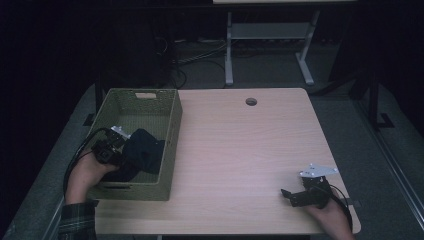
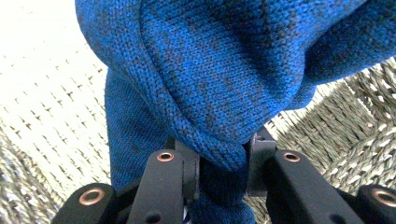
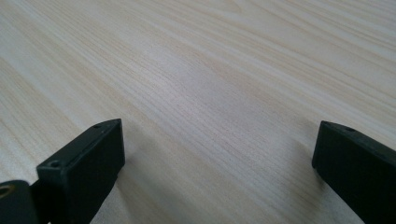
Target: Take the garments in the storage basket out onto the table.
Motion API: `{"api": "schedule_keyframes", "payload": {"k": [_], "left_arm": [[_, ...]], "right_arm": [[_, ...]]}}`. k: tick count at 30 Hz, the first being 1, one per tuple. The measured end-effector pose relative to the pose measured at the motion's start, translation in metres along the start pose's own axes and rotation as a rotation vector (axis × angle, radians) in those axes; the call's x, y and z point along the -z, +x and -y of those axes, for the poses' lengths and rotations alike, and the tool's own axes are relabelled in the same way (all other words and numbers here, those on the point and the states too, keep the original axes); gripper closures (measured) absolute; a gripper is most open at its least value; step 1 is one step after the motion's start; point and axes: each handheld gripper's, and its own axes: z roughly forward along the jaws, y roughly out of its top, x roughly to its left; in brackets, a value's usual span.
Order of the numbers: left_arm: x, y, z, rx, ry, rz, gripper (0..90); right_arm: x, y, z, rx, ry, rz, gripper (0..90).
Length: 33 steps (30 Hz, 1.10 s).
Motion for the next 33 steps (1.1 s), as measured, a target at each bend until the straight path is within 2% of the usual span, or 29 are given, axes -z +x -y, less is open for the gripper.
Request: {"api": "schedule_keyframes", "payload": {"k": [8, 10, 14, 19, 26, 33], "left_arm": [[0.009, 0.000, -0.005, 0.009, -0.003, 0.024, 73.4], [0.014, -0.001, -0.008, 0.006, -0.008, 0.022, 73.6], [0.027, -0.001, -0.013, 0.025, -0.031, 0.030, 74.6], [0.044, -0.005, -0.022, 0.011, -0.045, 0.022, 74.6], [0.062, -0.005, -0.028, 0.014, -0.058, 0.013, 75.0], [0.086, -0.007, -0.035, 0.015, -0.103, -0.002, 75.1]], "right_arm": [[0.000, 0.000, 0.000, 0.000, 0.000, 0.000, 2.1], [0.000, 0.000, 0.000, -0.001, 0.000, 0.000, 2.1], [0.000, 0.000, 0.000, 0.000, 0.000, 0.000, 2.1], [0.000, 0.000, 0.000, 0.000, 0.000, 0.000, 2.1], [0.000, 0.000, 0.000, 0.000, -0.001, -0.001, 2.3], [0.000, 0.000, 0.000, -0.003, 0.000, -0.003, 2.3]]}}
